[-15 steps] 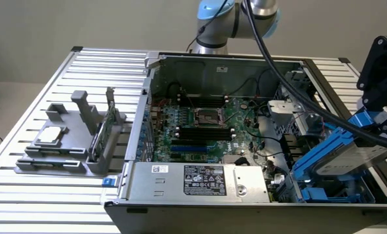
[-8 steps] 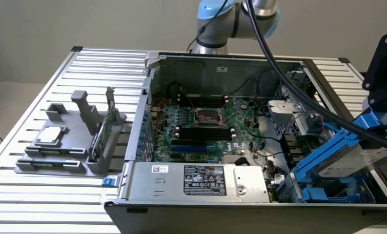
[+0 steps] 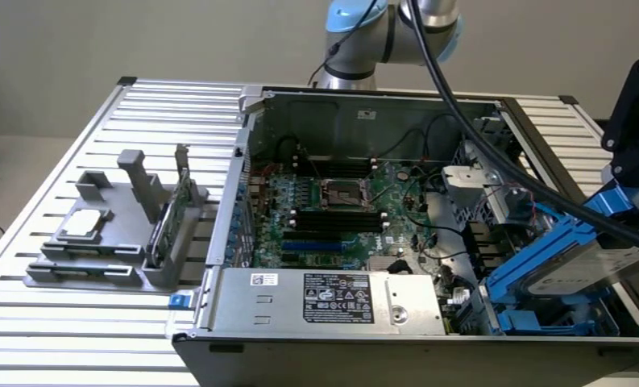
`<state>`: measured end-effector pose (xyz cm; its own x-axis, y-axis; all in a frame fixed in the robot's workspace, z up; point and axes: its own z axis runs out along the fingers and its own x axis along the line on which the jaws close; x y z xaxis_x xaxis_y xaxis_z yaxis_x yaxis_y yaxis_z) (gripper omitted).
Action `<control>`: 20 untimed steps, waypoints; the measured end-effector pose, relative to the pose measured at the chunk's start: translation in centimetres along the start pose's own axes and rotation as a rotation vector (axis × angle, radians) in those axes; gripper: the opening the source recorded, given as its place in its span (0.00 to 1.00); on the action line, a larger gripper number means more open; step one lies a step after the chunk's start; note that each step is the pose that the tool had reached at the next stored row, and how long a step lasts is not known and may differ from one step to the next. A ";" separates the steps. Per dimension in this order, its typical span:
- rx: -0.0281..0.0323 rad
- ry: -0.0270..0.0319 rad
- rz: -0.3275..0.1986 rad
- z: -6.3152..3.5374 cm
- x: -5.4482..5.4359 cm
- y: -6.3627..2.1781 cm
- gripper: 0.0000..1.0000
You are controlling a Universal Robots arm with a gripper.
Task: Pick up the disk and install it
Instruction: 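Pick up the disk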
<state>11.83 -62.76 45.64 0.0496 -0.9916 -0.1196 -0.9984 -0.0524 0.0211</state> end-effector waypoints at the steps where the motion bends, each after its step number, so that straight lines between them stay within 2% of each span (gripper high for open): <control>1: 0.0000 0.0002 0.000 0.01 0.0 -0.03 0.33; 8: 0.0019 0.0005 0.000 0.16 0.1 -0.15 0.33; 10: 0.0077 0.0010 -0.001 0.24 0.1 -0.16 0.33; 11: 0.0126 0.0013 -0.002 0.29 0.2 -0.16 0.33; 14: 0.0324 0.0022 -0.004 0.44 0.2 -0.16 0.33; 15: 0.0347 0.0025 -0.004 0.49 0.2 -0.16 0.33; 20: 0.0361 0.0026 -0.004 0.60 0.2 0.06 0.33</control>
<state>11.76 -62.88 45.02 0.0536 -0.9917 -0.1170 -0.9985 -0.0522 -0.0153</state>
